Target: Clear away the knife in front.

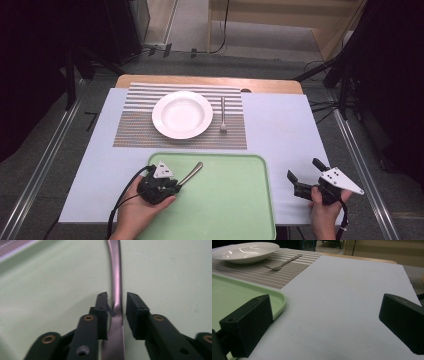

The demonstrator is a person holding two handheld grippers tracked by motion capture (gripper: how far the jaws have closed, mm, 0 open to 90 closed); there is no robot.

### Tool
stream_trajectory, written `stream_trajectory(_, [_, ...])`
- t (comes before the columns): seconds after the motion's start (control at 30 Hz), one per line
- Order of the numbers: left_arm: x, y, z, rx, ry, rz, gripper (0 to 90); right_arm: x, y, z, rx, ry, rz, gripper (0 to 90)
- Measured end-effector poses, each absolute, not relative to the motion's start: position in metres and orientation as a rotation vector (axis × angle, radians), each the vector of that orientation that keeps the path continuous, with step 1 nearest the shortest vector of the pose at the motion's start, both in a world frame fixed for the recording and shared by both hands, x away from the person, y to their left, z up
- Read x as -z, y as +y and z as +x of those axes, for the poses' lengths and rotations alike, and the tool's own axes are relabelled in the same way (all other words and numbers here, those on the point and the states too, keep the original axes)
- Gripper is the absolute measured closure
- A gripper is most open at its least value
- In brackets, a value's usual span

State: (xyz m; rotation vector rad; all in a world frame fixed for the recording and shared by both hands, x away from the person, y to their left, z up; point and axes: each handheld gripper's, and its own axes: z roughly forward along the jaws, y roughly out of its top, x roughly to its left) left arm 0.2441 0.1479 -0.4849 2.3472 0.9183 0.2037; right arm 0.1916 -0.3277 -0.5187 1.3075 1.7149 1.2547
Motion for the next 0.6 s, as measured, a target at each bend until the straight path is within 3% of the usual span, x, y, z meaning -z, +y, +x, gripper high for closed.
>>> stream_trajectory(0.13, [0.475,0.147,0.247,-0.217,0.873,2.321,72.5,0.519,-0.327,0.192,-1.248,1.721,1.301,0.0])
stream_trajectory(0.23, [0.472,0.142,0.249,-0.227,0.834,2.333,84.7,0.519,-0.326,0.193,-1.239,1.725,1.304,0.0])
stream_trajectory(0.33, [0.473,0.135,0.253,-0.210,0.800,2.356,89.3,0.519,-0.326,0.193,-1.235,1.729,1.299,0.0])
stream_trajectory(0.6, [0.482,0.112,0.264,-0.209,0.757,2.423,89.6,0.519,-0.326,0.192,-1.245,1.725,1.296,0.0])
